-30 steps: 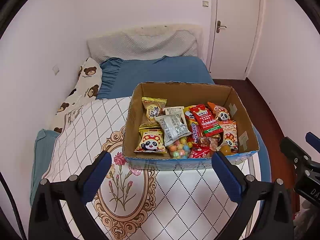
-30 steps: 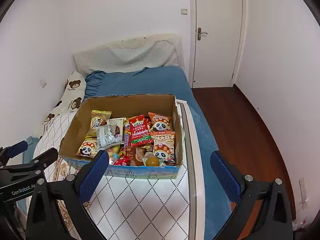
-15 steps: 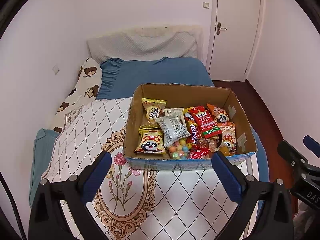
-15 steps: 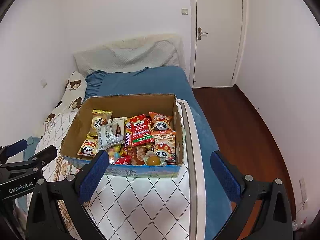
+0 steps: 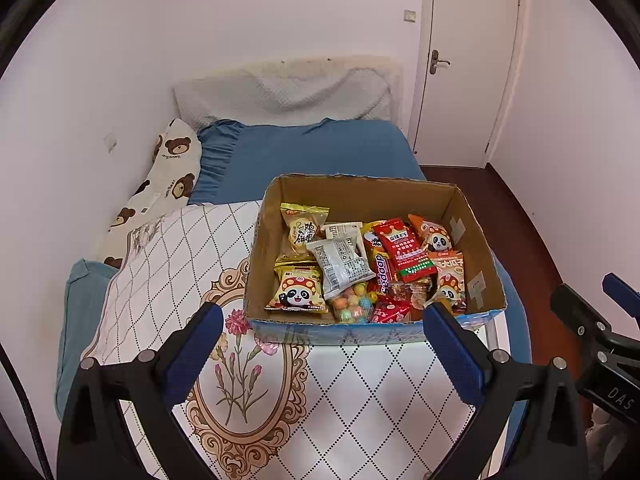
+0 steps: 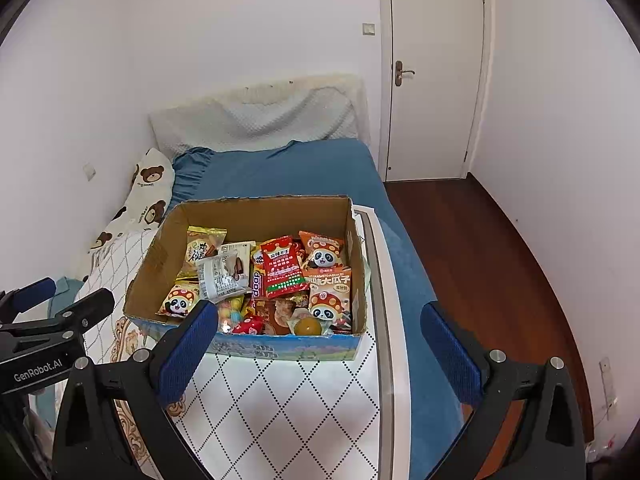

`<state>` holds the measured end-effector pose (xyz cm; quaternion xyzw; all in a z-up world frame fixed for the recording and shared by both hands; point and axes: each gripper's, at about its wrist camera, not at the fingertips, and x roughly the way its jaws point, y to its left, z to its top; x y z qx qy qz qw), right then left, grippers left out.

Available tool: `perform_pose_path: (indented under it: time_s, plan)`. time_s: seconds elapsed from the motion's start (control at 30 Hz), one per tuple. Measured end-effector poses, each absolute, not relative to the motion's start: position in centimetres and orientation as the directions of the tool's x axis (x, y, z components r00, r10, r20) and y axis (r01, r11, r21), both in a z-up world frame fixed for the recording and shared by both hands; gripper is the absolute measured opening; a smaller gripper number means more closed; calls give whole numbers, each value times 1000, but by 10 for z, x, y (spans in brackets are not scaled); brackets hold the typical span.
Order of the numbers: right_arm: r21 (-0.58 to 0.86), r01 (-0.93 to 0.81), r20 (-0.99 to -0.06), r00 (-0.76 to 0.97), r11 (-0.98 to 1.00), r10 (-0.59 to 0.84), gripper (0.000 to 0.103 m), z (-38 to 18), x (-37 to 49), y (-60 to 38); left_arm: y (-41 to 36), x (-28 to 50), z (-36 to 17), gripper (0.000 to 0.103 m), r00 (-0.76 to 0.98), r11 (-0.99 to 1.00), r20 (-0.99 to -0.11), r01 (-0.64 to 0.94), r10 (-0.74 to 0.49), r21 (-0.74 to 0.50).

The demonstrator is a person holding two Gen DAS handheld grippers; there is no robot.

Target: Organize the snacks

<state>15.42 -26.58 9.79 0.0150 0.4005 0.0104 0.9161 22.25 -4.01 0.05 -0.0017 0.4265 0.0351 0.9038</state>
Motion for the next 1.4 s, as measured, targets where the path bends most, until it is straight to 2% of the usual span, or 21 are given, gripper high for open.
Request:
perform_pose_path:
  time_s: [1.4]
  plan:
    - [47, -5, -733, 679, 999, 38, 103, 98, 143, -267, -38, 213, 1, 103, 634, 997, -770, -65, 67, 34]
